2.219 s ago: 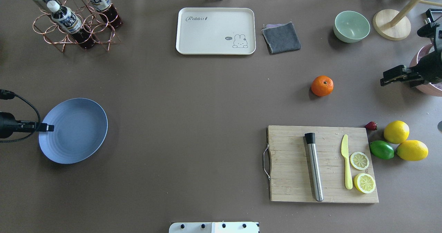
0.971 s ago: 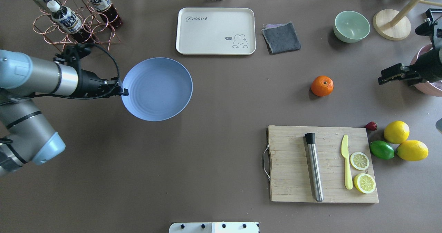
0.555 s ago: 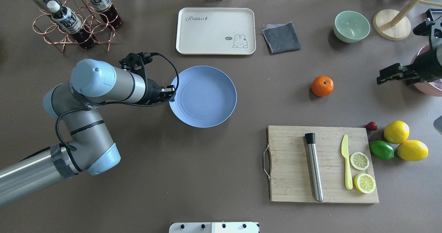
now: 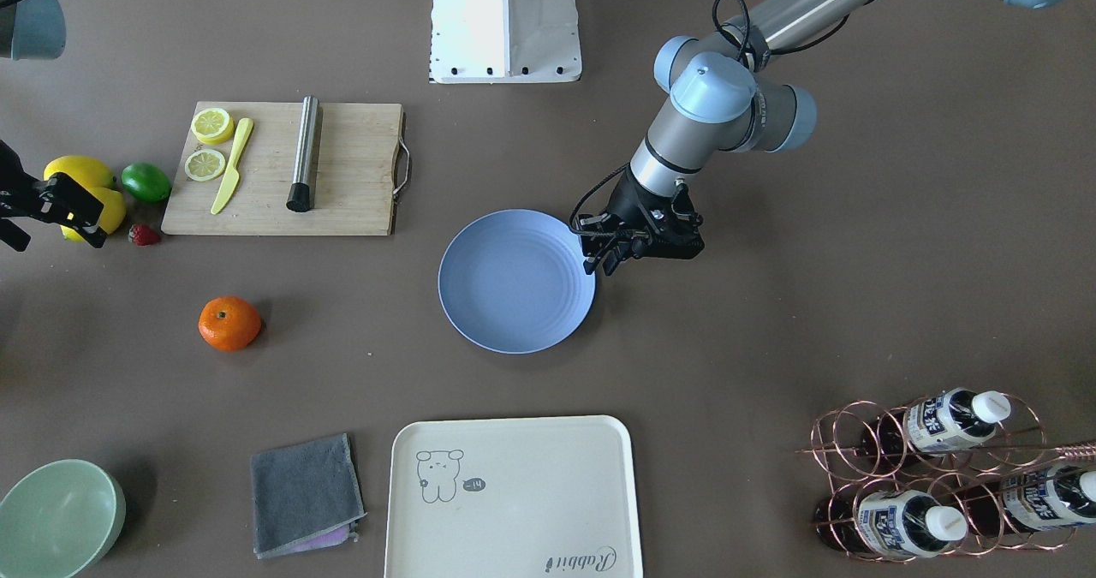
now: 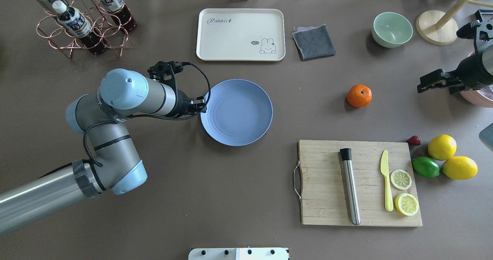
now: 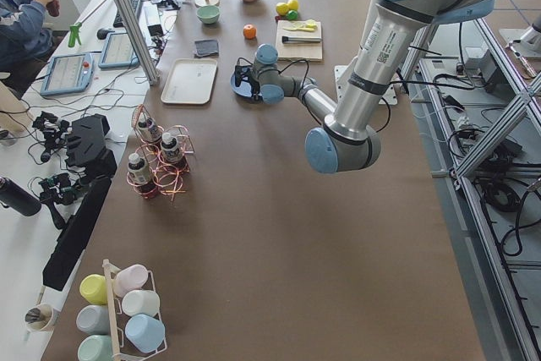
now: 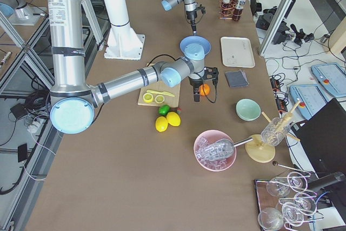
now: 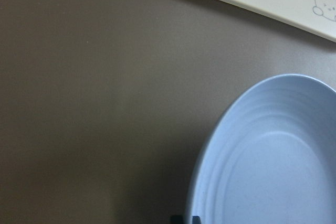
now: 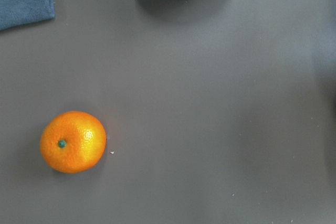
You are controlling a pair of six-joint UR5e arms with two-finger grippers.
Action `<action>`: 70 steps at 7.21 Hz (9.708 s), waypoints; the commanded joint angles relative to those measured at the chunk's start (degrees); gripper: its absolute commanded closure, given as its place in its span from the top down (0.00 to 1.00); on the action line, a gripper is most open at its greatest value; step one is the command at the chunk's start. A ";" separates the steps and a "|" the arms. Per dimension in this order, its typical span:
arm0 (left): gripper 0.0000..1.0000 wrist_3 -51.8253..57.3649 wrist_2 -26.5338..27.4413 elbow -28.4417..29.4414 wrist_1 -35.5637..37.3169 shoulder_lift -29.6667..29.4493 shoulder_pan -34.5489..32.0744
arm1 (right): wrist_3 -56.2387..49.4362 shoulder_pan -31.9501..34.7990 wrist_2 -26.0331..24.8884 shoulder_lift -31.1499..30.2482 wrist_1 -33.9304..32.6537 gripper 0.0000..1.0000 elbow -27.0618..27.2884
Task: Pick orange to plate
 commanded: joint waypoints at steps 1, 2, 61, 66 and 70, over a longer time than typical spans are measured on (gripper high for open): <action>0.98 3.00 -2.24 -3.29 0.49 1.85 -2.86 | 0.00 -0.07 0.00 1.58 -0.09 1.00 -0.73; 0.98 6.58 -7.23 -5.23 0.93 5.95 -8.19 | 0.00 -0.15 0.00 2.98 -0.18 1.00 -1.95; 0.98 96.18 -25.82 -11.93 51.21 30.96 -60.10 | -55.71 29.36 2.02 -7.96 -29.45 1.00 -3.37; 0.98 96.18 -25.65 -12.10 50.86 31.66 -60.01 | -55.28 31.75 2.55 -10.45 -29.54 1.00 -3.89; 0.98 96.18 -25.82 -11.66 51.12 32.62 -59.84 | -55.37 31.75 4.30 -10.45 -29.54 1.00 -4.42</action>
